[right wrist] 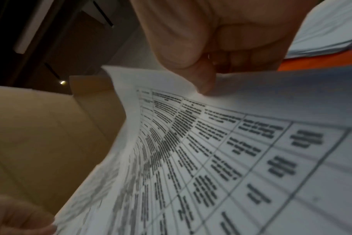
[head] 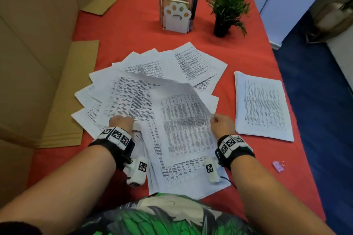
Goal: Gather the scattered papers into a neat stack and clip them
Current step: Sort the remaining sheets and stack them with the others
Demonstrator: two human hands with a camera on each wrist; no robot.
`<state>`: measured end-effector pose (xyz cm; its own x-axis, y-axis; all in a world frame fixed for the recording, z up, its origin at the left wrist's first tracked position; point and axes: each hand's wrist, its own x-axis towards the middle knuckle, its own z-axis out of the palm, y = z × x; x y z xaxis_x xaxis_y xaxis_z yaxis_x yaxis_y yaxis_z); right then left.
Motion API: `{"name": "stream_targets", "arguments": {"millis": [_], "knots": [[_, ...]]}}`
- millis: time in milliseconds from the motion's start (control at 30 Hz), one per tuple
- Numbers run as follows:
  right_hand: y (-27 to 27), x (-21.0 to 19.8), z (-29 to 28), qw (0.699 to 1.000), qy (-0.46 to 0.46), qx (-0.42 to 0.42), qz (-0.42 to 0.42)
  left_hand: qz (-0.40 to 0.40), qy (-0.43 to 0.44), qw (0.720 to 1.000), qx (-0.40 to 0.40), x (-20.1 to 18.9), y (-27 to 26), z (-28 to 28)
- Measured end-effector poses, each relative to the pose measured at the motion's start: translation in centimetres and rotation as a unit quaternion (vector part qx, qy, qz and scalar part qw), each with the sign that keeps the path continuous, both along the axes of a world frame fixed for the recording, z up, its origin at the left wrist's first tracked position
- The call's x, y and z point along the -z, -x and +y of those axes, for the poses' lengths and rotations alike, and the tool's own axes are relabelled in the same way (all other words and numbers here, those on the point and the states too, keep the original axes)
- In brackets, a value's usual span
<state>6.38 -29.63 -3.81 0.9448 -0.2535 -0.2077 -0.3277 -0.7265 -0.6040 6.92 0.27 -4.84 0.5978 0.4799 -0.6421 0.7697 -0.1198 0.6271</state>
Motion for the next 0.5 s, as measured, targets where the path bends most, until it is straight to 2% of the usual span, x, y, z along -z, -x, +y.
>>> {"name": "stream_targets", "arguments": {"millis": [67, 100, 167, 200, 233, 300, 367, 500], "knots": [[0.2, -0.2, -0.7, 1.0, 0.006, 0.023, 0.0, 0.008, 0.002, 1.0, -0.002, -0.3, -0.1, -0.2], [0.2, -0.2, -1.1, 1.0, 0.003, 0.017, 0.013, 0.023, 0.024, 0.999, -0.03, -0.6, -0.4, -0.1], [0.5, -0.4, -1.5, 0.998, -0.005, -0.018, 0.061, 0.055, -0.108, 0.991, 0.062, -0.8, 0.2, -0.8], [0.8, -0.4, -1.4, 0.996, -0.004, -0.036, 0.085, 0.053, -0.122, 0.989, 0.07, -1.2, 0.1, -1.0], [1.2, -0.3, -1.4, 0.994, -0.001, -0.052, 0.101, 0.03, -0.102, 0.993, 0.054, -0.7, -0.1, -0.7], [2.0, 0.1, -1.0, 0.99, 0.006, -0.071, 0.12, -0.015, 0.01, 0.998, -0.052, -0.3, -0.2, 0.0], [2.9, 0.2, -0.4, 0.989, -0.004, -0.081, 0.127, -0.054, -0.018, 0.992, -0.111, 0.7, 0.7, 0.9], [4.1, 0.8, 0.9, 0.984, 0.004, -0.129, 0.126, -0.131, -0.145, 0.972, -0.133, 0.1, 2.4, 0.6]]}}
